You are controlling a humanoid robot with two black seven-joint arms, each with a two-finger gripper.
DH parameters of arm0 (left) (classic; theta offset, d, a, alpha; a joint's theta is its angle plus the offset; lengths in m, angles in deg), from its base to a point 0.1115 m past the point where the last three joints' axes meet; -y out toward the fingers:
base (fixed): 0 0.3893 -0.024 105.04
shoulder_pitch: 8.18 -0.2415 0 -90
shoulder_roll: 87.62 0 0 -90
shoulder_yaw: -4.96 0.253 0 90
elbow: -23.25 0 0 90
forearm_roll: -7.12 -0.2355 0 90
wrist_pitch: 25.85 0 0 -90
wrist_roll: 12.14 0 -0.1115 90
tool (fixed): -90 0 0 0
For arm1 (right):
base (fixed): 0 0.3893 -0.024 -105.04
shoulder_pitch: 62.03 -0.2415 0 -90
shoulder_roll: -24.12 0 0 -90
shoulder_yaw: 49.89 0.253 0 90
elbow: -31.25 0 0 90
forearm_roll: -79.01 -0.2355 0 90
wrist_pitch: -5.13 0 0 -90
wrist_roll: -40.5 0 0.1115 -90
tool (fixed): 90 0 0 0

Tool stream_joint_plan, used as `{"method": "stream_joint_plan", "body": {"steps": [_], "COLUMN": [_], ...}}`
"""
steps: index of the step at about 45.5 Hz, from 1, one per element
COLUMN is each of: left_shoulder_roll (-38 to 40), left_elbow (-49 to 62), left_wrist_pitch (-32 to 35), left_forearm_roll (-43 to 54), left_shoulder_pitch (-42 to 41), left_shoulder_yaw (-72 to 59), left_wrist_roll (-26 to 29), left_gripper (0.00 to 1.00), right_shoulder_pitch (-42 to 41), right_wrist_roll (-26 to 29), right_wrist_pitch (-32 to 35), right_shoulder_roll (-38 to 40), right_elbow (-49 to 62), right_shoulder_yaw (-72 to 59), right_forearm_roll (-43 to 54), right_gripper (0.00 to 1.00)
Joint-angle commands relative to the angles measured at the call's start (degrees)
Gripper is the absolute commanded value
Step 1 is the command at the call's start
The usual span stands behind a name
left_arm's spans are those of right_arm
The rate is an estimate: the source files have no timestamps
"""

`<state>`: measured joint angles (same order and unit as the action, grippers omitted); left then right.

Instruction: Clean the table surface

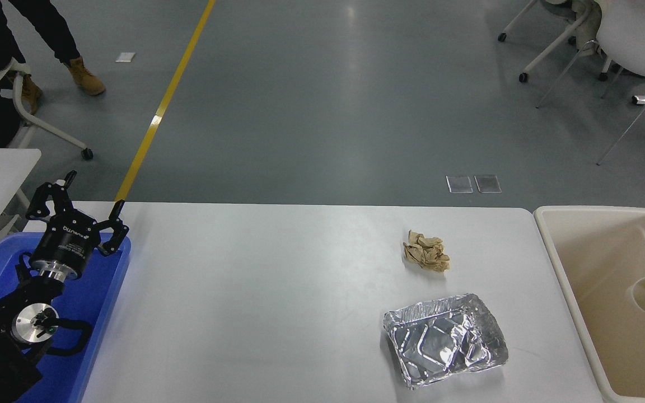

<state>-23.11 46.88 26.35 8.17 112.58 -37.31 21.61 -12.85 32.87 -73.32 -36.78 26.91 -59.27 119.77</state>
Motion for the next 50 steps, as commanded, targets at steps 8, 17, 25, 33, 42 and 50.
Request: {"method": "stream_joint_plan", "body": {"steps": [8, 17, 25, 33, 42, 50], "left_shoulder_roll": [0.0, 0.0, 0.0, 0.0, 0.0, 0.0], "left_elbow": [0.0, 0.0, -0.1, 0.0, 0.0, 0.0], "left_wrist_pitch": [0.0, 0.0, 0.0, 0.0, 0.0, 0.0], "left_forearm_roll": [0.0, 0.0, 0.0, 0.0, 0.0, 0.0], "left_shoulder_pitch": [0.0, 0.0, 0.0, 0.0, 0.0, 0.0], "left_shoulder_yaw": [0.0, 0.0, 0.0, 0.0, 0.0, 0.0], "left_wrist_roll": [0.0, 0.0, 0.0, 0.0, 0.0, 0.0], "left_gripper": [1.00, 1.00, 1.00, 1.00, 1.00, 1.00], "right_shoulder_pitch": [0.0, 0.1, 0.3, 0.7, 0.7, 0.4], "right_wrist_roll": [3.4, 3.4, 3.4, 3.4, 3.2, 3.2], "right_wrist_pitch": [-2.3, -2.4, -2.5, -2.5, -2.9, -2.9], "right_shoulder_roll": [-4.4, -4.6, -4.3, -4.0, -3.1, -1.5], "right_elbow": [2.1, 2.1, 2.2, 2.2, 2.1, 2.1], "right_shoulder_yaw": [-0.4, -0.4, -0.3, -0.3, -0.3, 0.1], "right_forearm_roll": [-1.6, -1.7, -1.7, -1.8, -2.7, -6.2], "right_gripper": [0.00, 0.00, 0.00, 0.00, 0.46, 0.78]}}
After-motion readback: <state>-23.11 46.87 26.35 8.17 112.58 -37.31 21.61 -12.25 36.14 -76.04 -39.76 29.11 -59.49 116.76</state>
